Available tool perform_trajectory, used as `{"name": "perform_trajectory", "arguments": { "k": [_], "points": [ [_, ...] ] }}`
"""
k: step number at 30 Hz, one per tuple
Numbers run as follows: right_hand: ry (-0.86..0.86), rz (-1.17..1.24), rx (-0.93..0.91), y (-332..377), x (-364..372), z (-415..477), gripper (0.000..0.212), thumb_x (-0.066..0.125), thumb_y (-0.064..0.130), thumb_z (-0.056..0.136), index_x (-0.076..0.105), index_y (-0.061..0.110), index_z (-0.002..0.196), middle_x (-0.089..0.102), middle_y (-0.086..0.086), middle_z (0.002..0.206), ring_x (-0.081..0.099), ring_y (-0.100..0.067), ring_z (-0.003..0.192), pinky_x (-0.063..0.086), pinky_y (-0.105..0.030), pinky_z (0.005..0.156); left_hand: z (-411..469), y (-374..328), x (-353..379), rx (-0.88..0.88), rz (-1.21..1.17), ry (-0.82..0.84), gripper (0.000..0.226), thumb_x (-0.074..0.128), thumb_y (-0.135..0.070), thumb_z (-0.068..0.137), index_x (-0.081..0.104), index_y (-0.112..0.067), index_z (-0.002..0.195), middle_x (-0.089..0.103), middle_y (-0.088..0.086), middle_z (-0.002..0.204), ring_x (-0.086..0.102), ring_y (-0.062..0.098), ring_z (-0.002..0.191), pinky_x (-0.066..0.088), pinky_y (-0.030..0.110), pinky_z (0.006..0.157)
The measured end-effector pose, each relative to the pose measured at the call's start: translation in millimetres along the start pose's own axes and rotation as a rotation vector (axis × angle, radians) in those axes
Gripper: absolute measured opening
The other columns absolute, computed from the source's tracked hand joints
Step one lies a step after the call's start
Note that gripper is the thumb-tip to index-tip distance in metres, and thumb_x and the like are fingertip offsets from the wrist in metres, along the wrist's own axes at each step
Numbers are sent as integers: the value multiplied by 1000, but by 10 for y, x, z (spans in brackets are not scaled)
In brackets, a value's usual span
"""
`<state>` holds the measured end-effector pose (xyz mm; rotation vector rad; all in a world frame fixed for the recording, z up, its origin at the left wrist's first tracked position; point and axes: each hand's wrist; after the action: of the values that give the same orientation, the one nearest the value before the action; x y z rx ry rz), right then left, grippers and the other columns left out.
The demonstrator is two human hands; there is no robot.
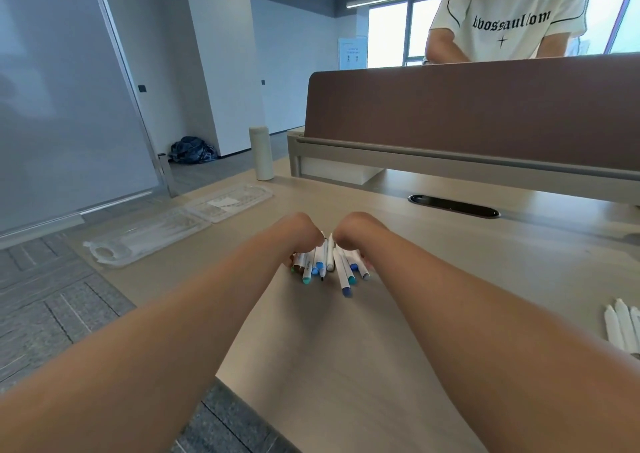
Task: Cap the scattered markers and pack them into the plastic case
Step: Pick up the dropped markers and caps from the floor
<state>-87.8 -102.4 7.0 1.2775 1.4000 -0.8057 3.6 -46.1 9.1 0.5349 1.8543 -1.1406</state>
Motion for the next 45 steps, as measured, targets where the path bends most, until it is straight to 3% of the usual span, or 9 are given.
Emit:
{"name": "perform_trajectory", "arguments": {
  "k": [4, 8, 14, 18, 22, 25, 31, 39, 45],
  "points": [
    [-17, -24, -63, 2, 6, 6, 20, 42, 12, 95, 57, 5, 84, 50, -8, 76, 45, -20, 56, 40, -30, 55, -32, 14, -1, 19, 23, -42, 29, 55, -24, 98, 57, -1, 116, 59, 16, 102, 65, 35, 101, 54, 39, 84],
    [-59, 104, -131, 80, 32, -63, 20, 45, 12, 92, 62, 6, 98, 52, -5, 84, 49, -19, 67, 42, -33, 67, -90, 88, -63, 36, -58, -132, 22, 53, -18, 96, 53, -6, 78, 50, 8, 73, 52, 21, 64, 47, 32, 64],
    [-176, 363, -261, 427, 112, -446, 20, 48, 13, 90, 49, 8, 71, 53, -8, 80, 49, -24, 70, 40, -30, 64, -397, 531, -334, -17, -344, -180, 18, 55, -18, 92, 56, -5, 80, 68, 16, 94, 66, 28, 77, 60, 37, 74],
    [-167, 479, -402, 924, 339, -866, 29, 54, 21, 92, 49, 9, 66, 54, -10, 75, 52, -28, 72, 38, -30, 62, -798, 1080, -590, -66, -539, -236, 16, 52, -13, 95, 62, 0, 97, 64, 10, 85, 61, 21, 64, 58, 33, 64],
    [-98, 455, -631, 1573, 764, -1366, 30, 51, 24, 94, 56, 10, 68, 57, -12, 78, 55, -29, 80, 38, -31, 66, -1254, 1878, -715, -145, -689, -358, 17, 53, -10, 94, 60, -6, 79, 61, 10, 76, 57, 19, 57, 53, 27, 53],
    [-10, 446, -725, 2095, 1202, -1711, 22, 50, 28, 94, 61, 11, 84, 59, -8, 81, 55, -28, 79, 40, -30, 68, -1573, 2633, -702, -226, -732, -432, 22, 53, -7, 93, 55, -9, 71, 55, 10, 67, 50, 19, 49, 45, 23, 48],
    [156, 339, -833, 3018, 2359, -2140, 29, 53, 20, 90, 53, 7, 64, 52, -9, 63, 47, -26, 59, 30, -29, 47, -2116, 4171, -466, -505, -761, -457, 25, 49, -2, 91, 51, -7, 67, 51, 12, 62, 43, 22, 44, 39, 24, 48],
    [429, 138, -748, 3662, 4129, -1962, 35, 50, 17, 92, 37, 14, 59, 39, -3, 58, 40, -22, 55, 32, -28, 49, -2187, 5881, 309, -747, -819, -370, 23, 47, -2, 95, 55, -4, 73, 57, 15, 68, 50, 21, 48, 49, 26, 46],
    [565, 42, -600, 3807, 5388, -1459, 29, 51, 22, 95, 47, 8, 70, 50, -9, 67, 49, -25, 61, 39, -27, 55, -1637, 6776, 1130, -799, -752, -236, 19, 46, -5, 96, 57, -4, 80, 63, 17, 80, 56, 21, 55, 51, 27, 52]
  ]
}}
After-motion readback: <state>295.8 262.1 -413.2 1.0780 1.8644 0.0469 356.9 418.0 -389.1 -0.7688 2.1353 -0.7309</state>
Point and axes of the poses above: each hand's wrist, its own z-axis towards the middle knuckle, its own x-axis out of the palm, y = z × x
